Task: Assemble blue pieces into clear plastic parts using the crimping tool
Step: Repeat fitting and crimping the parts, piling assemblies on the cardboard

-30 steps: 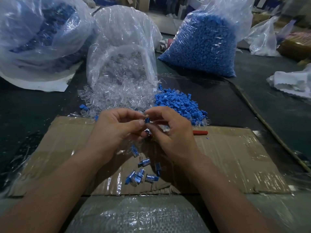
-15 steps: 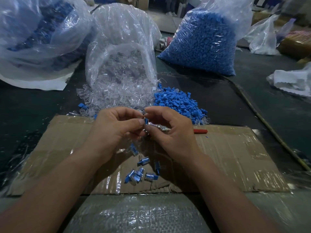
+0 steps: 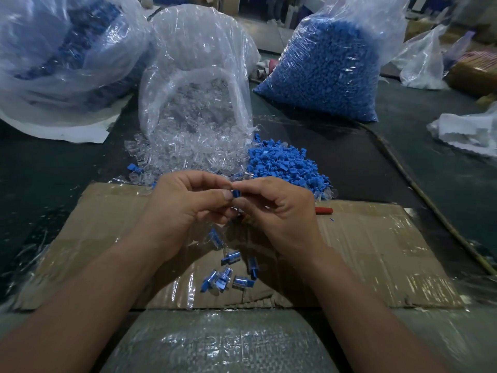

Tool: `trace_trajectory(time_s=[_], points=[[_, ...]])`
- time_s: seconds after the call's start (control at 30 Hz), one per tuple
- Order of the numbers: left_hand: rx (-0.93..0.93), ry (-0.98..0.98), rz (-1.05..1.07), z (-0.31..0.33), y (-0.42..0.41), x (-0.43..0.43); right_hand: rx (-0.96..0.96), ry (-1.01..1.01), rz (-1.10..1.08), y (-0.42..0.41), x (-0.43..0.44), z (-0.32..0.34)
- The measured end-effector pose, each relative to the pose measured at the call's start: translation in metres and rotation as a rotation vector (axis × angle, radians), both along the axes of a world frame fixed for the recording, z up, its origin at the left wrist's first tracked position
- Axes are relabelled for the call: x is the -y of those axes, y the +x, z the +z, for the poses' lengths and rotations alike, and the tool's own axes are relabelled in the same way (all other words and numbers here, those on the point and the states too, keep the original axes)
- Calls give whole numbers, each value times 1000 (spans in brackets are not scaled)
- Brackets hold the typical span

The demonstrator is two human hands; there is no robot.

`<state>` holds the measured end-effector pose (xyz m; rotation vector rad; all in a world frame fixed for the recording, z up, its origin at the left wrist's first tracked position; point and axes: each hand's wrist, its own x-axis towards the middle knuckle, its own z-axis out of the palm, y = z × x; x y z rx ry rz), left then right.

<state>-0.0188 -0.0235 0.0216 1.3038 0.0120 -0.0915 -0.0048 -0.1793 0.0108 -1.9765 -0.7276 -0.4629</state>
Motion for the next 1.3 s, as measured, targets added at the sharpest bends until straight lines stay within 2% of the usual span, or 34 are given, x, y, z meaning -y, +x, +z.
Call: trace_trajectory(time_s=[0.47, 1.0, 1.3], points=[[39, 140, -7, -7, 1, -3, 5, -72, 24, -1, 1, 2], [40, 137, -3, -6, 2, 1, 66, -85, 31, 1, 2, 1], [3, 107, 3, -5, 2, 2, 190, -139, 17, 2, 2, -1]])
